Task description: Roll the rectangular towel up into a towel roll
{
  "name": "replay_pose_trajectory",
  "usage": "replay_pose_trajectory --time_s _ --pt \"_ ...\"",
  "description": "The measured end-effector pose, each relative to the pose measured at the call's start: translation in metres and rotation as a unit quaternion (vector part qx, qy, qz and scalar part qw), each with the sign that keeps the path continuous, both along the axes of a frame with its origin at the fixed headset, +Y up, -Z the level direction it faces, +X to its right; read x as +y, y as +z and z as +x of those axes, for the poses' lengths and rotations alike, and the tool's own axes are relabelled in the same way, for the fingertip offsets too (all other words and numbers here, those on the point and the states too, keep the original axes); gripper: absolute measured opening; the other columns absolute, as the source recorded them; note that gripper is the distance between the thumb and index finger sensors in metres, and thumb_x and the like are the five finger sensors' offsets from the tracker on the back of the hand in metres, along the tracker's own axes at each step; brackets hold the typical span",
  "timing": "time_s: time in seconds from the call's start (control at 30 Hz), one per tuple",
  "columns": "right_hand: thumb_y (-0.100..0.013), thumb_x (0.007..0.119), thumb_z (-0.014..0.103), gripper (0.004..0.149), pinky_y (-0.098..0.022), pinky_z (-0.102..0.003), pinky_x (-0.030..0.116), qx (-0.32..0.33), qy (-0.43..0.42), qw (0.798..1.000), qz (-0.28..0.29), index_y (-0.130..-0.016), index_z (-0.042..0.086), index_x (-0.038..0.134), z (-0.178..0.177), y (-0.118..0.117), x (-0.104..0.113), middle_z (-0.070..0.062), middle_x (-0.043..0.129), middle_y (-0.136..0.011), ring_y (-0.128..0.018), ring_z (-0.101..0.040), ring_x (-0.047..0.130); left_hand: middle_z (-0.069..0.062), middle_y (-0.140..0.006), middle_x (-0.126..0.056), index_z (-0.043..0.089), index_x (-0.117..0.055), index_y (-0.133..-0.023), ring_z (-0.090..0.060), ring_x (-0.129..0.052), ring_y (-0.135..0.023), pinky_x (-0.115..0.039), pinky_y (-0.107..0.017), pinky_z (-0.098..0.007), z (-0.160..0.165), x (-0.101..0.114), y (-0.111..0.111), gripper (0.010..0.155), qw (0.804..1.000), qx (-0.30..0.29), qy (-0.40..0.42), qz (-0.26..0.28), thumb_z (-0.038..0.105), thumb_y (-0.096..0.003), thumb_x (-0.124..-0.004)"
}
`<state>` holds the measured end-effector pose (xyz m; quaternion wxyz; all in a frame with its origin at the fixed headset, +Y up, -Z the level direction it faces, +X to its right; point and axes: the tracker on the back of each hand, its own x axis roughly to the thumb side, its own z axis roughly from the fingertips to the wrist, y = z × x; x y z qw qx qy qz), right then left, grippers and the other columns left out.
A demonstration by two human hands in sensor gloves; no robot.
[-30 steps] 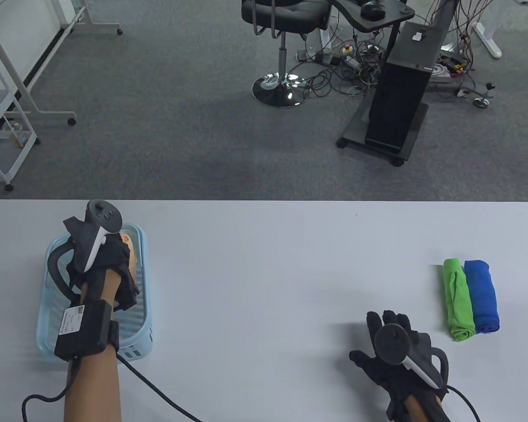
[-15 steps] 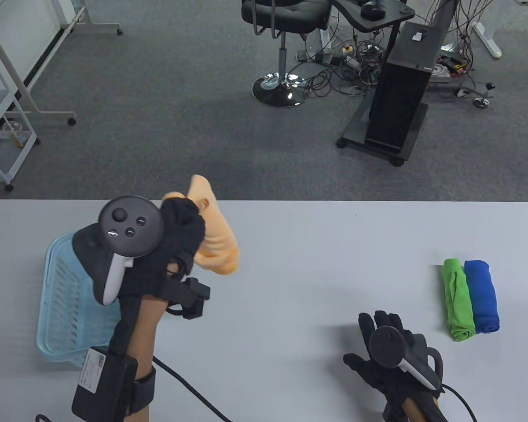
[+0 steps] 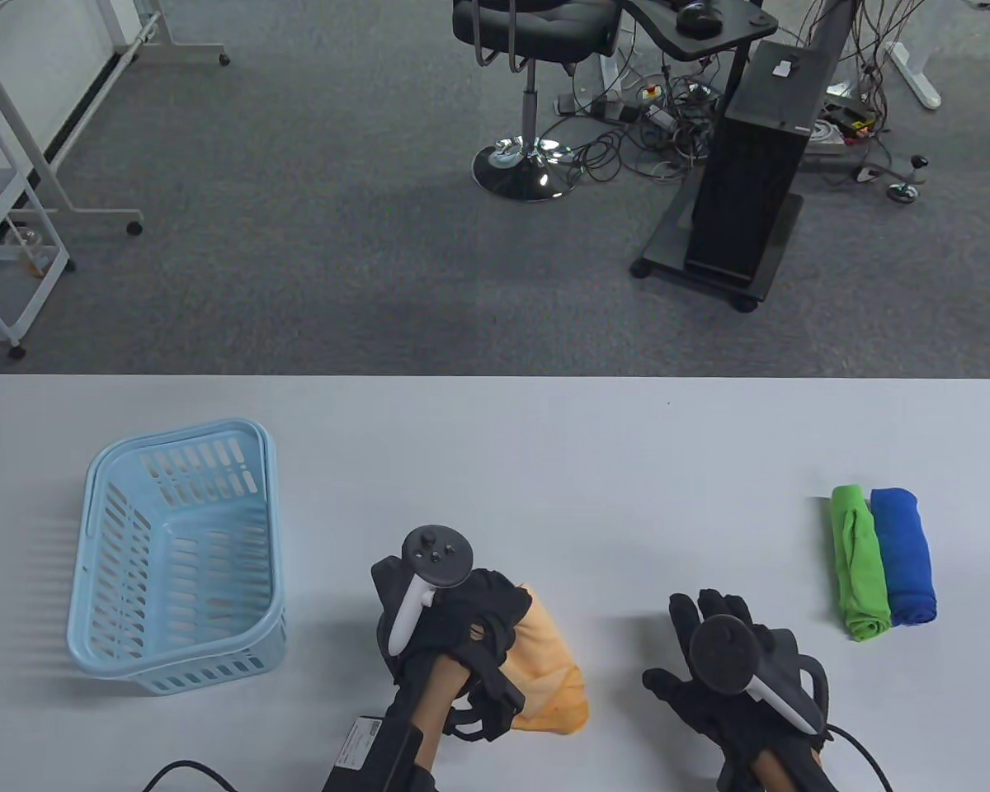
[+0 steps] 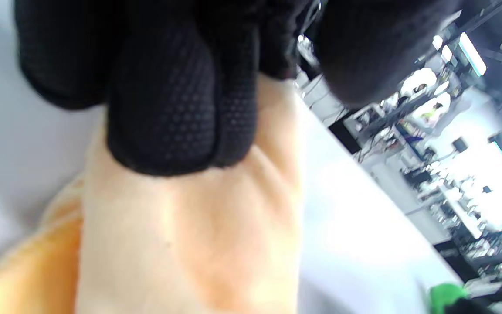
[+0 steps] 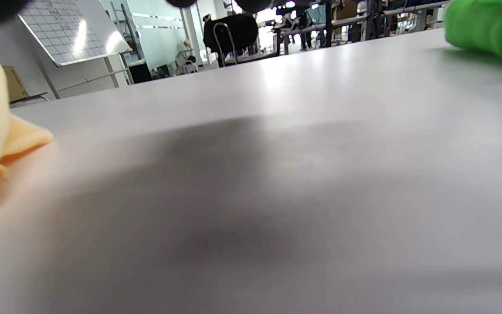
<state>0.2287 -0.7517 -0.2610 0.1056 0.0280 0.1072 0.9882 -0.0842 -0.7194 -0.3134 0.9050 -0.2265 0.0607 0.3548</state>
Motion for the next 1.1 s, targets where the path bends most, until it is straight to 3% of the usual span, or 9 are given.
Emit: replay_pose_trajectory --time_s 0.2,0.27,0.37,0.47,0.6,0.7,0.87,1.03,1.1 --pt "-0.029 0.064 0.066 0.095 -0.07 -0.068 0.034 -0.004 0.009 1.0 -0.014 -0.106 0.022 0.03 0.0 -0.003 -0.004 -0.016 0.023 -0.108 -0.101 -0.042 0.026 -0.021 -0.069 -0.104 0.017 -0.075 -0.101 -0.029 -0.11 -0.044 -0.084 -0.041 -0.053 -0.001 0.027 0.029 0.073 0.989 -0.014 -0.117 0.095 0.054 -0.0389 -0.081" --pt "-0.029 0.064 0.066 0.095 -0.07 -0.068 0.034 -0.006 0.015 1.0 -0.017 -0.106 0.022 0.03 0.0 -0.004 -0.006 -0.017 0.023 -0.108 -0.101 -0.042 0.026 -0.018 -0.074 -0.102 0.025 -0.082 -0.096 -0.031 -0.108 -0.053 -0.082 -0.046 -0.055 0.008 0.03 0.046 0.062 0.971 -0.043 -0.164 0.171 0.051 -0.039 -0.082" --pt "-0.029 0.064 0.066 0.095 -0.07 -0.068 0.034 -0.007 0.023 0.999 -0.024 -0.106 0.022 0.031 -0.001 -0.004 -0.009 -0.017 0.024 -0.108 -0.101 -0.043 0.026 -0.014 -0.091 -0.091 0.028 -0.099 -0.077 -0.04 -0.088 -0.082 -0.068 -0.059 -0.061 0.029 0.016 0.067 0.044 0.93 -0.162 -0.193 0.266 0.043 -0.039 -0.083" --pt "-0.029 0.064 0.066 0.095 -0.07 -0.068 0.034 -0.009 0.026 0.999 -0.034 -0.106 0.022 0.031 0.0 -0.003 -0.011 -0.017 0.023 -0.108 -0.101 -0.043 0.026 -0.012 -0.096 -0.087 0.033 -0.098 -0.077 -0.043 -0.068 -0.096 -0.054 -0.066 -0.064 0.043 -0.006 0.072 0.045 0.907 -0.249 -0.215 0.264 0.046 -0.0377 -0.082" --pt "-0.029 0.064 0.065 0.094 -0.07 -0.068 0.034 -0.011 0.024 0.999 -0.033 -0.106 0.022 0.032 0.001 -0.003 -0.01 -0.017 0.024 -0.108 -0.101 -0.042 0.027 -0.011 -0.105 -0.077 0.033 -0.076 -0.098 -0.047 -0.067 -0.1 -0.054 -0.068 -0.069 0.047 -0.026 0.071 0.072 0.904 -0.27 -0.271 0.19 0.061 -0.0322 -0.081" --pt "-0.029 0.065 0.065 0.093 -0.07 -0.068 0.034 -0.012 0.017 0.999 -0.033 -0.106 0.022 0.034 0.001 -0.004 -0.009 -0.017 0.025 -0.108 -0.101 -0.042 0.027 -0.01 -0.103 -0.072 0.03 -0.059 -0.104 -0.043 -0.07 -0.099 -0.054 -0.067 -0.069 0.05 -0.038 0.066 0.083 0.896 -0.266 -0.315 0.164 0.062 -0.0307 -0.083" --pt "-0.029 0.065 0.065 0.093 -0.07 -0.068 0.034 -0.008 0.023 0.999 -0.038 -0.106 0.022 0.034 -0.001 -0.003 -0.009 -0.017 0.025 -0.108 -0.102 -0.042 0.027 -0.007 -0.087 -0.086 0.029 -0.068 -0.098 -0.038 -0.084 -0.086 -0.06 -0.066 -0.066 0.052 -0.041 0.064 0.072 0.893 -0.209 -0.336 0.212 0.052 -0.0331 -0.087" --pt "-0.031 0.064 0.064 0.092 -0.07 -0.068 0.034 -0.001 0.021 0.999 -0.045 -0.106 0.022 0.034 -0.004 -0.003 -0.01 -0.017 0.025 -0.108 -0.102 -0.042 0.027 -0.004 -0.073 -0.098 0.032 -0.087 -0.081 -0.034 -0.095 -0.076 -0.066 -0.063 -0.063 0.055 -0.042 0.065 0.043 0.884 -0.178 -0.352 0.249 0.039 -0.0385 -0.085" --pt "-0.031 0.064 0.064 0.091 -0.07 -0.068 0.034 0.002 0.021 0.999 -0.049 -0.106 0.022 0.035 -0.005 -0.002 -0.011 -0.017 0.026 -0.108 -0.102 -0.042 0.028 -0.003 -0.072 -0.099 0.032 -0.088 -0.08 -0.034 -0.096 -0.076 -0.066 -0.063 -0.062 0.051 -0.04 0.064 0.042 0.898 -0.168 -0.332 0.235 0.039 -0.0389 -0.084"
